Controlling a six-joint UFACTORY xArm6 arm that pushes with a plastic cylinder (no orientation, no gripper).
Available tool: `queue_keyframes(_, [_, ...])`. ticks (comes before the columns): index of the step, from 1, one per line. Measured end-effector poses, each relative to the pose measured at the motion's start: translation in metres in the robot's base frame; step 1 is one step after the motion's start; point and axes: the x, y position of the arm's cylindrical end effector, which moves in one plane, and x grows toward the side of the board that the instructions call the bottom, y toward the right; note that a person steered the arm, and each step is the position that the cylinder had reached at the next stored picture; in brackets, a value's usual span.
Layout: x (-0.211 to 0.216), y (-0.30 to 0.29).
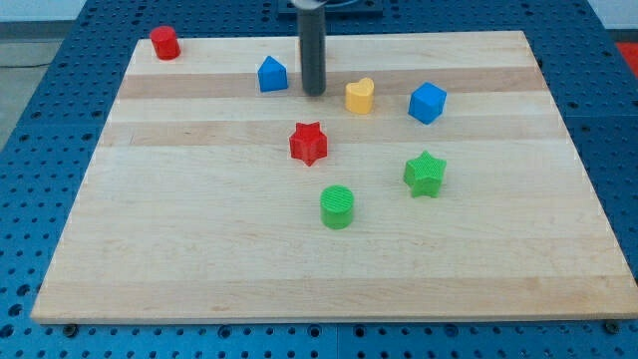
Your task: Push the green star to the top right of the board
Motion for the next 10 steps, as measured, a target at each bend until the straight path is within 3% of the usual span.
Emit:
queue_keyframes(2, [0.119, -0.039])
queue_keyframes(3, [0.141, -0.009])
queue_keyframes(6, [0.144, 0.123])
queue_keyframes(8, [0.164, 0.175])
queue_keyframes(10, [0.135, 0.191])
